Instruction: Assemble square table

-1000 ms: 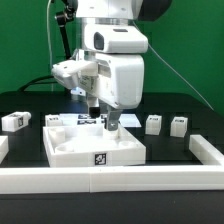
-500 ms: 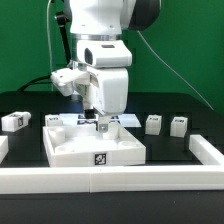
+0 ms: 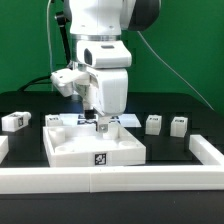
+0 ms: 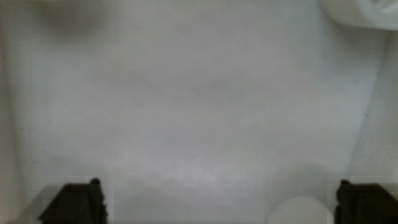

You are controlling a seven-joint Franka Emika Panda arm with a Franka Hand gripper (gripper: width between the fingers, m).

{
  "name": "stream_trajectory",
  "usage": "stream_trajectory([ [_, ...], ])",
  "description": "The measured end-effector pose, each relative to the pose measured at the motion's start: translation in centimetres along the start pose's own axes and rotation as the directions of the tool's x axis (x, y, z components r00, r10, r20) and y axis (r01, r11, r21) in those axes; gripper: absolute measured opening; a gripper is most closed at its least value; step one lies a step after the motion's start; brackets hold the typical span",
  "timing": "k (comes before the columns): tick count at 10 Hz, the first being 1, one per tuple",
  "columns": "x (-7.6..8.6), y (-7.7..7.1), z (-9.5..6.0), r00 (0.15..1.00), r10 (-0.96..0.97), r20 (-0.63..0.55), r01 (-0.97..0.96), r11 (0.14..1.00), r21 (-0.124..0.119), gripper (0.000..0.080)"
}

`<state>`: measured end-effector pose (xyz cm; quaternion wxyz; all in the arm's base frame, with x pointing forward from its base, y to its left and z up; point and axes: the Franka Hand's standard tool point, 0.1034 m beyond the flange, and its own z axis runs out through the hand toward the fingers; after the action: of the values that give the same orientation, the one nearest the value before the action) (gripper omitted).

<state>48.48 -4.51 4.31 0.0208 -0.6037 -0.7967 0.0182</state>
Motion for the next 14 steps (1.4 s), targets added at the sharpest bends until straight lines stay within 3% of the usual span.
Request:
stream_trajectory([
  [2, 0.6, -1.9, 0.8, 1.0, 0.003, -0.01, -0.003, 1.0, 0.024, 0.065],
  [5, 0.3, -3.2, 1.9, 1.0, 0.016, -0.022, -0.015, 0.999, 0.048, 0.065],
  [8, 0.1, -4.2, 3.6, 0.999, 0.028, -0.038, -0.025, 0.997, 0.071, 0.065],
  [10, -0.1, -4.1, 3.6, 0.999, 0.033, -0.038, -0.031, 0.997, 0.068, 0.065],
  [11, -0.1, -4.0, 3.6, 0.999, 0.037, -0.037, -0.035, 0.997, 0.067, 0.0537],
  [12, -0.1, -4.1, 3.6, 0.999, 0.038, -0.037, -0.035, 0.997, 0.068, 0.0537],
  [14, -0.1, -4.1, 3.7, 0.999, 0.038, -0.038, -0.036, 0.997, 0.07, 0.0219],
])
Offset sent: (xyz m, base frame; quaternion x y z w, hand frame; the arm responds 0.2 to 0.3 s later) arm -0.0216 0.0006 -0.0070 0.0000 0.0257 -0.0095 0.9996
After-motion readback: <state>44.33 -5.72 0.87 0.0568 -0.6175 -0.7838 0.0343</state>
